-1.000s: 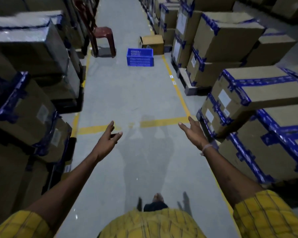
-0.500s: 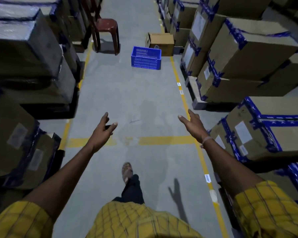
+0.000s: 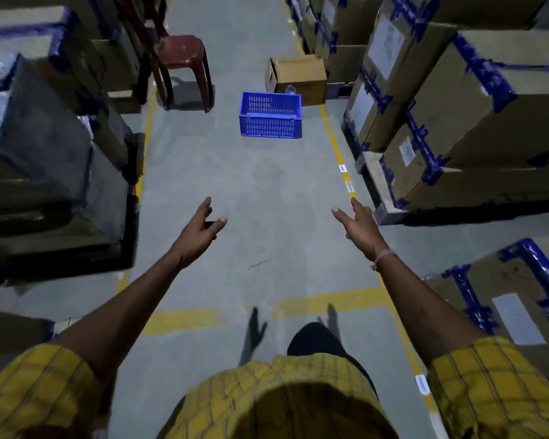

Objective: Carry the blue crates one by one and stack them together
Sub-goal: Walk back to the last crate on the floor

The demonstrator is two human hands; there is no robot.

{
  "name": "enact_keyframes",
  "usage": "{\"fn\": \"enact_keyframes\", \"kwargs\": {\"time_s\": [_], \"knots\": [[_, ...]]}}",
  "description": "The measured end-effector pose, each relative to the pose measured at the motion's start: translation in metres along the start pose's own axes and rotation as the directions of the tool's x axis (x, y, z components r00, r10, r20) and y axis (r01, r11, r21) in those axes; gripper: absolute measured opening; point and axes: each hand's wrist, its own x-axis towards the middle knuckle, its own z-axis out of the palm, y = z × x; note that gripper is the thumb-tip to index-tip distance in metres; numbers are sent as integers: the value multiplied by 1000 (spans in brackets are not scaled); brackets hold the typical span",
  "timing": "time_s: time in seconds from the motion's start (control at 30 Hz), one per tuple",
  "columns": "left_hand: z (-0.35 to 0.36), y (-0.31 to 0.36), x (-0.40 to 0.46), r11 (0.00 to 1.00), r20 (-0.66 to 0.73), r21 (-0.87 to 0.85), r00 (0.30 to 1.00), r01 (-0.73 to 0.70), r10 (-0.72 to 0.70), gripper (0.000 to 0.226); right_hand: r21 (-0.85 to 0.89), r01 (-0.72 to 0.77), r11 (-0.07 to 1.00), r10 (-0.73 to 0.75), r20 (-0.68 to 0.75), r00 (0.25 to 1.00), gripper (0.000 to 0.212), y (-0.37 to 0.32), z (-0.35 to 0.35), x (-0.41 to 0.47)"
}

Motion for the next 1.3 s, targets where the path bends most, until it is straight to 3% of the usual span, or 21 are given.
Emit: {"fn": "enact_keyframes", "kwargs": {"time_s": [0.3, 0.7, 1.07, 1.3], "knots": [[-23, 28, 226, 1000, -49, -4, 998, 31, -31, 78, 2, -10, 1000, 10, 32, 999, 101, -66, 12, 233], [-51, 117, 496, 996, -107, -75, 992, 56, -64, 76, -55, 25, 998, -20, 98, 995, 100, -203, -13, 511], [-129, 120, 792, 996, -59, -20, 995, 84, -85, 77, -91, -19, 996, 26, 76, 997, 88, -303, 48, 759], [-167, 126, 957, 987, 72, 82, 987, 138, -144, 86, -68, -93, 993, 97, 49, 994, 87, -353, 77, 893]]}}
